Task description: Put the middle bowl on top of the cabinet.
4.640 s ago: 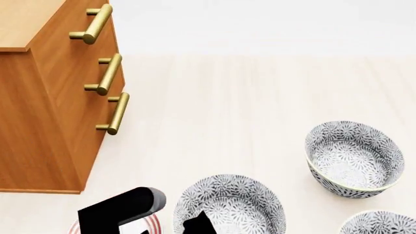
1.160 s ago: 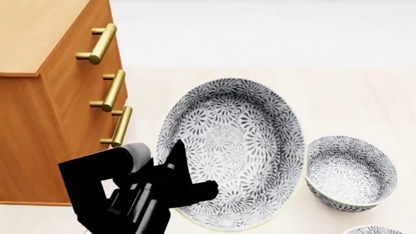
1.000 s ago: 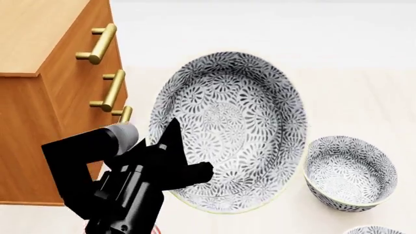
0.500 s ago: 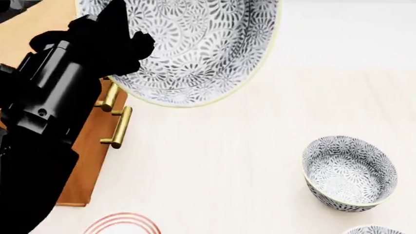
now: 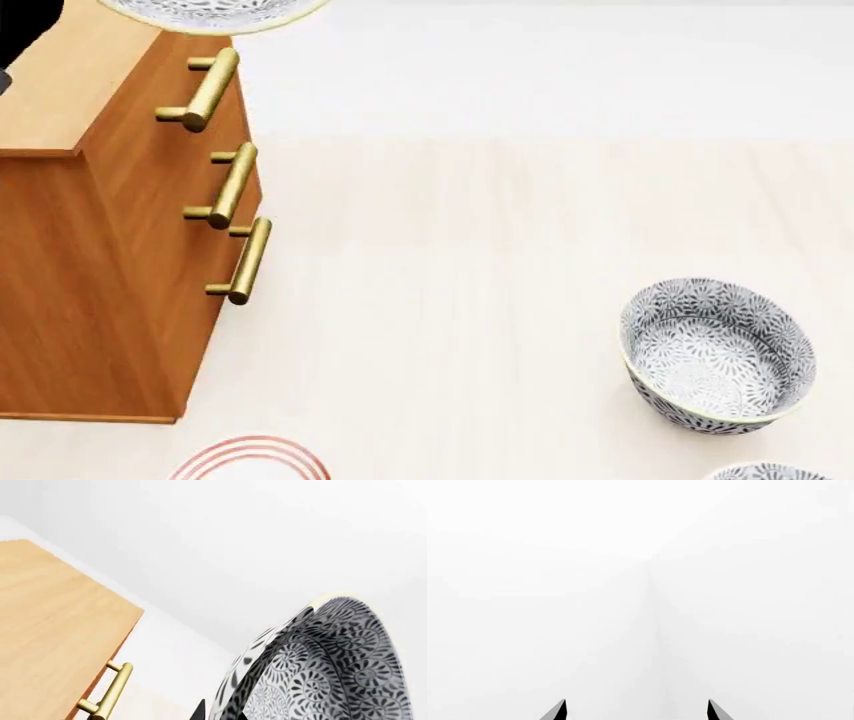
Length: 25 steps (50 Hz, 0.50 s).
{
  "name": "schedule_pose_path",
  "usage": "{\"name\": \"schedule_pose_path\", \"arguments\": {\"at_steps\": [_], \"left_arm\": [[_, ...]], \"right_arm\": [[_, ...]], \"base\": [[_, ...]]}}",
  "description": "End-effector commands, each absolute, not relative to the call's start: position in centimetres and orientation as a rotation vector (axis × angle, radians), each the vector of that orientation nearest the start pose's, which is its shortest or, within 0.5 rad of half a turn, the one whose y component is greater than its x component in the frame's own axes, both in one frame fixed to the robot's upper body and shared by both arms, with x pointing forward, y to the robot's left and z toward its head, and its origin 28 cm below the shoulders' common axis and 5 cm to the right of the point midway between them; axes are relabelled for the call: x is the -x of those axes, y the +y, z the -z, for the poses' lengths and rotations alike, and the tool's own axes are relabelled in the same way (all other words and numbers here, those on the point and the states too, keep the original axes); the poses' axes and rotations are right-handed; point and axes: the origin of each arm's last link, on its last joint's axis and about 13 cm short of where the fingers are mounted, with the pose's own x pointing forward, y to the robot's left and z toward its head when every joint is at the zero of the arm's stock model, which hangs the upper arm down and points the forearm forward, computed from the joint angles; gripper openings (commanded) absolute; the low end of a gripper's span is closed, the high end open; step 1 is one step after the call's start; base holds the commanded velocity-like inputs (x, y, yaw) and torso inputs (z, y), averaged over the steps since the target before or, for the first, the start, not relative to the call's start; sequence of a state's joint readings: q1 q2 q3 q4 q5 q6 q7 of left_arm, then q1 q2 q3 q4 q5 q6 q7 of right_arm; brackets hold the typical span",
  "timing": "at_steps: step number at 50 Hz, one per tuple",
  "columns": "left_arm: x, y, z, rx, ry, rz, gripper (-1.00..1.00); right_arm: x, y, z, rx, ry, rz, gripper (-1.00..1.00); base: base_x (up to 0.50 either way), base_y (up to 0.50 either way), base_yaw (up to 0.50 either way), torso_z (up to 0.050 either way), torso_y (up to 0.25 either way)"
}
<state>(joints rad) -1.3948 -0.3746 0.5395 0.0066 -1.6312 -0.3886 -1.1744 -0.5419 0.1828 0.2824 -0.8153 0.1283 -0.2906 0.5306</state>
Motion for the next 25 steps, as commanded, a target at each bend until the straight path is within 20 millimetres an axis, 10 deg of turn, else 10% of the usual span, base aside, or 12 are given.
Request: {"name": "schedule_pose_path", "arguments": {"at_steps": [1,25], "left_arm": [[-31.4,18.1,-40.0,0.726,0.014,-0.106,-1.00],[-38.2,22.0,-37.0,0.939,0.161,-0.499,-1.00]], "right_arm": [[-8.8,-15.6,-13.7,0.038,-0.644,0.579,1.00],[-8.3,-16.0,-13.7,0.041,-0.659,0.585,1.00]], "base": [[0.00,0.00,0.00,0.000,0.000],[0.00,0.00,0.00,0.000,0.000]]}}
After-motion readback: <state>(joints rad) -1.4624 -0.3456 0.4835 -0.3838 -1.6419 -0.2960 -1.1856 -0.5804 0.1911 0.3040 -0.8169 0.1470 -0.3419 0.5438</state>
